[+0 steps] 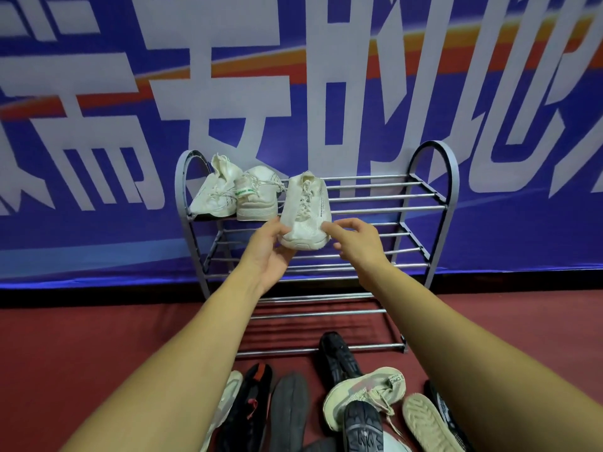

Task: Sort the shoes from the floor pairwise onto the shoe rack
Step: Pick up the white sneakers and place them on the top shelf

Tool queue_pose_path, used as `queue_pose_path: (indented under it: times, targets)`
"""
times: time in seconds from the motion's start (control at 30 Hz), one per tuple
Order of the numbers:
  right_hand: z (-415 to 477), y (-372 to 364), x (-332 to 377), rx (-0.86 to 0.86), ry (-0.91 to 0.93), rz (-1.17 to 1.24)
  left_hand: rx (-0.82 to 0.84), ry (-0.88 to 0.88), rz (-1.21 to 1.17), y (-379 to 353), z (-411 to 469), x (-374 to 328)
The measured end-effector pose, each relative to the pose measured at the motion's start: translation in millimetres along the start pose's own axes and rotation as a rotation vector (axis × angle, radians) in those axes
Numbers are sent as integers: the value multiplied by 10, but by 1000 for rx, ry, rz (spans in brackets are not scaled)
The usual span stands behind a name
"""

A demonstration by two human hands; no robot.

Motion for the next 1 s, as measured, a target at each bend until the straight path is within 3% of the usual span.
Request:
queue_pose_path:
  times: [0.1, 0.27, 0.47, 0.73, 1.0]
  targets:
    - [-38, 6, 32, -29, 51, -45, -36, -50, 5, -6, 32, -15]
    - [-96, -65, 92, 96, 107, -47, -52, -144, -8, 29, 23, -74]
    - [-106, -80, 79, 52, 129, -221, -122, -56, 360, 65, -62, -28]
    - [-150, -150, 173, 40, 192, -339, -186, -53, 484, 125, -37, -45]
    - [-33, -187, 151, -14, 152, -217, -121, -119, 745, 29, -28, -145]
Point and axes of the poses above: each hand's wrist, its own z-axis towards the middle knuckle, its own y-axis out of the back of the hand, x = y × z, the point moved 7 cm from there along z, towards the middle knuckle, and after that the axes turned 6 degrees about x, right-handed, at the moved point
